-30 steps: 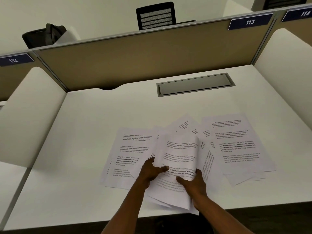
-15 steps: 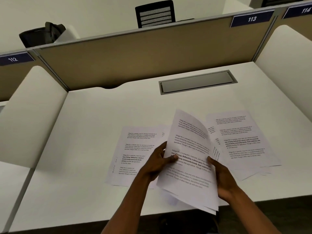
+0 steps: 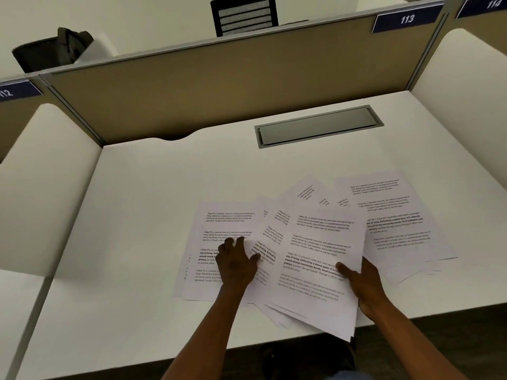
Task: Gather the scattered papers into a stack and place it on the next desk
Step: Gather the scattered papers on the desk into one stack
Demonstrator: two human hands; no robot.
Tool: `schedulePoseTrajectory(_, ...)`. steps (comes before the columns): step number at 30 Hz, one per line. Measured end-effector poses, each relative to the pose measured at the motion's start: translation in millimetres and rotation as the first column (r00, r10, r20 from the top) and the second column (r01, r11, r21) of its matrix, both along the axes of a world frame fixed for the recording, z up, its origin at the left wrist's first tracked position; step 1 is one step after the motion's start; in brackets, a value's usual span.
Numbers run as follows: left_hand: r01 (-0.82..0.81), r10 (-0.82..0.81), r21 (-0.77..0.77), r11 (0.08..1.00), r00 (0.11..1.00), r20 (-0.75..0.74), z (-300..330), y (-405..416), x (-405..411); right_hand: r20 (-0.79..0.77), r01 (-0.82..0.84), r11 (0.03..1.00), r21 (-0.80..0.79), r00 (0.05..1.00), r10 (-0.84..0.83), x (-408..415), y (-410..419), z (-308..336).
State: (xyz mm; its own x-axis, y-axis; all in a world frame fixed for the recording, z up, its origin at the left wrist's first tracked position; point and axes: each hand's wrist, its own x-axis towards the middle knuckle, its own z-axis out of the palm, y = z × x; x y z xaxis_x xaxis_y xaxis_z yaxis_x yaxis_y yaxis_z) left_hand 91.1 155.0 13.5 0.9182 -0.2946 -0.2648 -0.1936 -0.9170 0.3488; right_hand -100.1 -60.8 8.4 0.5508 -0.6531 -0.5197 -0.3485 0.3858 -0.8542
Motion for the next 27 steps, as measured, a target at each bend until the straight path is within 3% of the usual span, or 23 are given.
schedulePoseTrajectory(3,0.028,-0.025,0.071,0.997,0.999,-0.039,-8.1,2.5,-2.5,-0.018,0.016,1.000,-0.018,1.000,-0.016,-0.9,3.7,-7.1)
schedulePoseTrajectory(7,0.007,-0.007,0.064,0.998,1.000,-0.007,-9.6,1.0,-1.5,-0.052,0.020,0.999,-0.050,0.998,-0.023,-0.1,7.8,-17.3)
schedulePoseTrajectory(15,-0.051,0.051,-0.001,0.999,0.989,-0.136,-5.3,-4.0,5.5,-0.148,-0.003,0.989,-0.145,0.989,-0.019,3.6,15.2,-31.1)
schedulePoseTrajectory(20,0.010,-0.013,-0.017,1.000,0.981,-0.194,-1.2,-7.5,11.6,-0.122,0.005,0.992,-0.122,0.992,-0.020,1.7,13.7,-32.0)
schedulePoseTrajectory(24,0.054,-0.141,-0.239,0.969,0.922,-0.361,10.7,-17.6,17.5,-0.044,0.005,1.000,-0.022,0.999,-0.006,0.9,12.0,-26.9)
schedulePoseTrajectory(27,-0.017,-0.191,-0.365,0.931,0.829,-0.526,19.8,-23.5,18.9,-0.024,-0.023,0.998,0.058,0.999,0.024,1.9,13.5,-26.8)
